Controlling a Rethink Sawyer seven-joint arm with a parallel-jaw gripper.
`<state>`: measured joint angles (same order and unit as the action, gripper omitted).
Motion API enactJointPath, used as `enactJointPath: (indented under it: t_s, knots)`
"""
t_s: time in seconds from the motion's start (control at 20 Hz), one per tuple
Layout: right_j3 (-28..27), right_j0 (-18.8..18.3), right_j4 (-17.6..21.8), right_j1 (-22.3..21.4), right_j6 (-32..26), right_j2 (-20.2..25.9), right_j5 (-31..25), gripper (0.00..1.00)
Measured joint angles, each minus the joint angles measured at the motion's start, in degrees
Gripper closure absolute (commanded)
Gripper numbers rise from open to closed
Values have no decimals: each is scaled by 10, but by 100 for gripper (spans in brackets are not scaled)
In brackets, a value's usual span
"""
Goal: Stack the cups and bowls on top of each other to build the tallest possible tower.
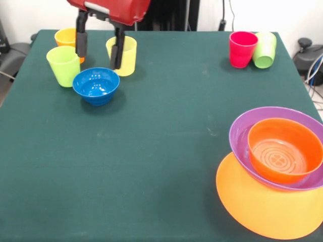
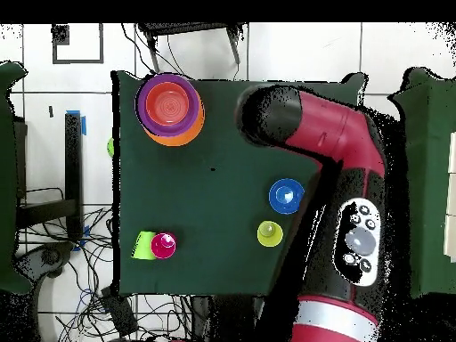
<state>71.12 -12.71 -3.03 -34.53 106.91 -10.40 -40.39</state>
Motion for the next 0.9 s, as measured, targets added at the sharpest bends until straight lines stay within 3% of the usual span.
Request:
enactJointPath:
  t_s: [0.35, 0.9]
  knots:
    - [91, -7, 2, -25, 0, -1, 30, 0]
    - [166, -5, 4, -48, 0, -1, 30, 0]
